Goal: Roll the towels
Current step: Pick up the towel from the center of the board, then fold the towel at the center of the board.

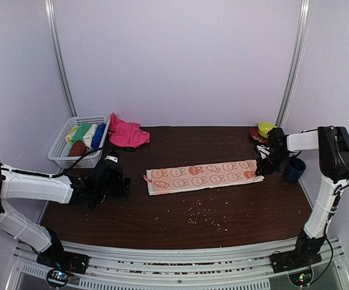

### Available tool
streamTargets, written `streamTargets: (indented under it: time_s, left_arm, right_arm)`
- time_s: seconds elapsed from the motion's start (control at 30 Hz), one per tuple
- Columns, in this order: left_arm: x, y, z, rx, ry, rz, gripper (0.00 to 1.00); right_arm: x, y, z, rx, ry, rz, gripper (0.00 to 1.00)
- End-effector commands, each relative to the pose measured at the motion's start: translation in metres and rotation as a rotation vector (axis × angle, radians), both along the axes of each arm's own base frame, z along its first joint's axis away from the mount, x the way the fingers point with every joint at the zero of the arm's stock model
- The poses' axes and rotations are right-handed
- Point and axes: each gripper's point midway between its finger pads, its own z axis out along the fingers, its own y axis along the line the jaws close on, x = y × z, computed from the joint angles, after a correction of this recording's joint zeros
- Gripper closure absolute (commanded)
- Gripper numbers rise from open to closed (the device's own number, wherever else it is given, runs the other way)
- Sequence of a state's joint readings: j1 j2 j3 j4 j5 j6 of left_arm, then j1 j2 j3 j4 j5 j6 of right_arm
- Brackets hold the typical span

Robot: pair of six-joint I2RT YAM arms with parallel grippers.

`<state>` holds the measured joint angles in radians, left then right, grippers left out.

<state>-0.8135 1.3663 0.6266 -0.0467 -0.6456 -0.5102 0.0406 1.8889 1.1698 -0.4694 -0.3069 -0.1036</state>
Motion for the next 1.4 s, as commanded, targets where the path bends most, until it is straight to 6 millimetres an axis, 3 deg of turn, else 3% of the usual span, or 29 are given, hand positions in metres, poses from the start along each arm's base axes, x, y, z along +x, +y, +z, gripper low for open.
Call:
streamTargets:
  time_s: [0.0,0.13,0.3,0.43,0.7,0.87,1.03,1.37]
  left_arm:
    - [0.0,0.003,0.011,-0.035,-0.042,0.022,0.02]
    - [-0.002,0.005,0.01,-0.038,-0.042,0.024,0.02]
    - [-0.004,0.006,0.008,-0.042,-0.039,0.024,0.02]
    - [-0.005,0.006,0.005,-0.046,-0.035,0.024,0.02]
    - [-0.005,0.005,0.002,-0.047,-0.027,0.028,0.02]
    - [-0.005,0.007,0.001,-0.039,-0.025,0.037,0.02]
    - [-0.005,0.009,0.0,-0.035,-0.024,0.042,0.02]
    - [-0.006,0.01,-0.002,-0.033,-0.02,0.047,0.02]
  right_arm:
    - [0.005,-0.037,0.025,-0.037,-0.002,-0.056,1.0]
    - [0.015,-0.045,0.054,0.005,-0.043,-0.05,1.0]
    - [0.014,-0.021,0.08,0.099,-0.069,0.015,1.0]
    - [0.005,0.017,0.087,0.177,-0.058,0.107,1.0]
    - [-0.017,0.116,0.098,0.278,-0.045,0.336,1.0]
    - [-0.024,0.166,0.111,0.313,-0.061,0.435,1.0]
    - [-0.032,0.203,0.114,0.33,-0.055,0.505,1.0]
    - [-0.049,0.259,0.103,0.362,-0.013,0.616,1.0]
